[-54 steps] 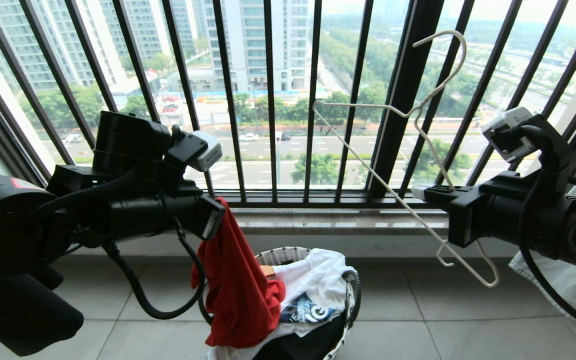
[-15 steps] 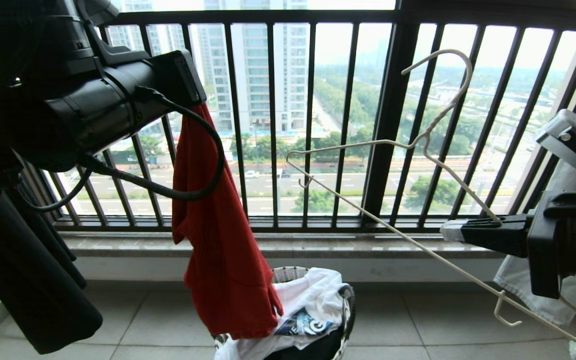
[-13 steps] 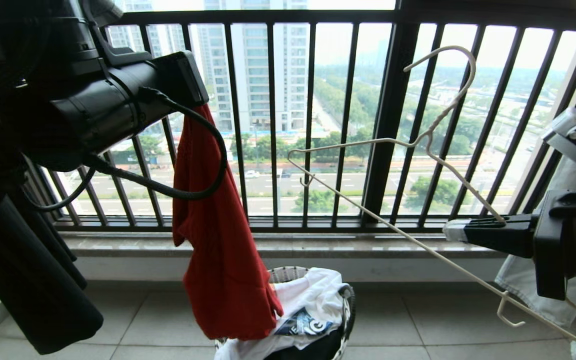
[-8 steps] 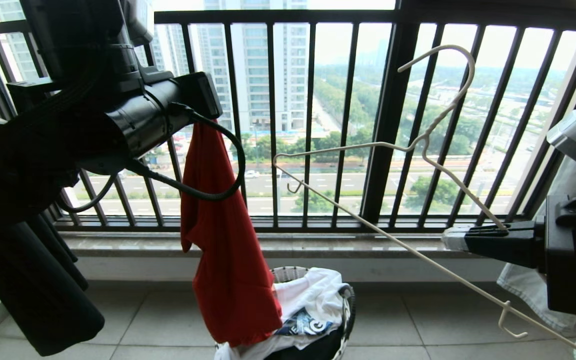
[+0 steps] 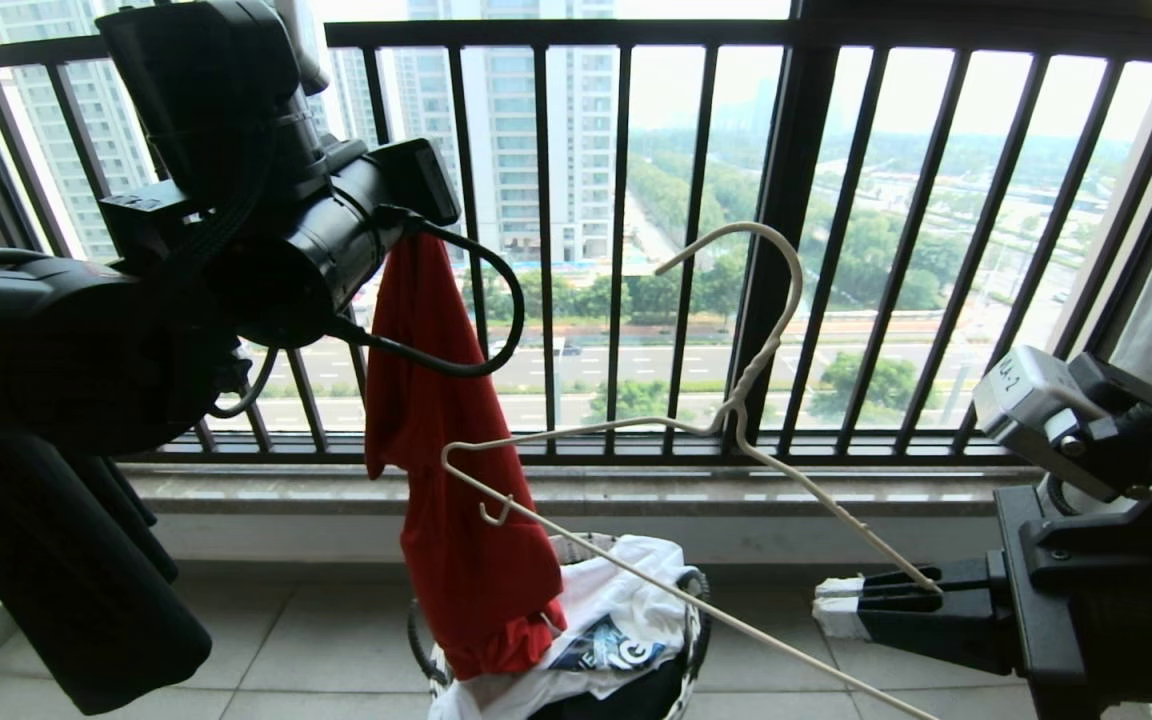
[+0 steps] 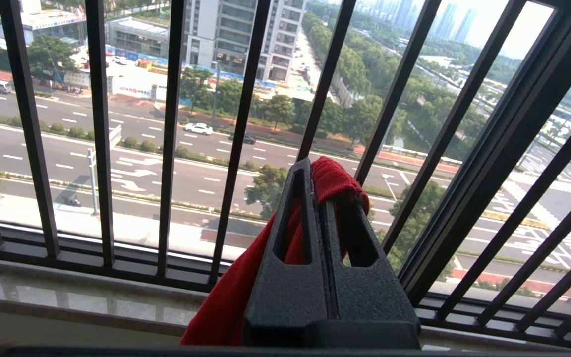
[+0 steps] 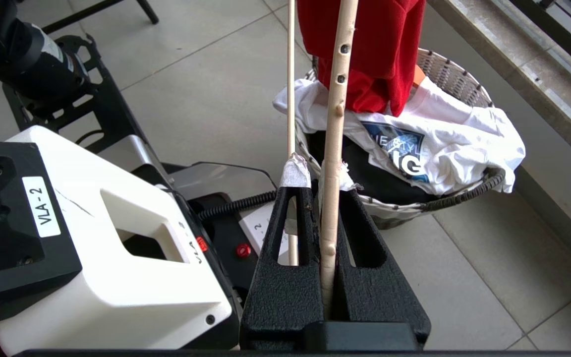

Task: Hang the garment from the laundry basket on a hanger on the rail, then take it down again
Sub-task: Hang the clothes on the clothes rack

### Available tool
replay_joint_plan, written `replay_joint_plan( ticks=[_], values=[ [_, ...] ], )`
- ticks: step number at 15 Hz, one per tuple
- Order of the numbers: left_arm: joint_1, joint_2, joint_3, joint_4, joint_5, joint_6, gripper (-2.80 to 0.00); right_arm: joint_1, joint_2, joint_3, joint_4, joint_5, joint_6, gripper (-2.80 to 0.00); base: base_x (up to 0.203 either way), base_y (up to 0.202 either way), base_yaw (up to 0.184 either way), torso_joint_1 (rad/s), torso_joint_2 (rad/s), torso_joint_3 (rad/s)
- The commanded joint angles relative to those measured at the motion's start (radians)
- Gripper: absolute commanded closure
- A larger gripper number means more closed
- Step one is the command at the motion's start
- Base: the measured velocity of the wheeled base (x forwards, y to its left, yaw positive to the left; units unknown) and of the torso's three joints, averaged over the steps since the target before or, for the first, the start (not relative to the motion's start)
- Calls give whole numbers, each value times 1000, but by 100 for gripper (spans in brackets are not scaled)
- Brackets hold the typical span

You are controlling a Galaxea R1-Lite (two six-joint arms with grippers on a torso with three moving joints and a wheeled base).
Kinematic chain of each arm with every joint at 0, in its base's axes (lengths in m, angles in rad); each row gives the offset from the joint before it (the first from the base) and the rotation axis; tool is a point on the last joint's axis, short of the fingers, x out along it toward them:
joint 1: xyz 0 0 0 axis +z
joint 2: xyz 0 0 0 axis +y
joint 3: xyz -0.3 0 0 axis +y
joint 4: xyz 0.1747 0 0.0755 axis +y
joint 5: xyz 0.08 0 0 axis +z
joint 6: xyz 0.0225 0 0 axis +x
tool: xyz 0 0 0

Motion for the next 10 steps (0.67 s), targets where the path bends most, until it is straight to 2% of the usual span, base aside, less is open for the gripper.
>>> replay_joint_plan(
  ticks=[1, 6, 8, 10],
  values=[
    [-7, -27, 3, -3, 3, -3, 0, 39, 77, 7, -6, 2, 5, 0, 0, 0, 0, 0, 0, 0],
    [-15, -32, 1, -3, 3, -8, 0, 125, 129, 7, -35, 8, 46, 0, 0, 0, 0, 0, 0, 0],
    [-15, -41, 2, -3, 3, -9, 0, 140, 175, 17, -172, 4, 142, 0, 0, 0, 0, 0, 0, 0],
    [-17, -53, 3, -3, 3, -10, 0, 142, 212, 27, -221, 1, 162, 0, 0, 0, 0, 0, 0, 0]
  ],
)
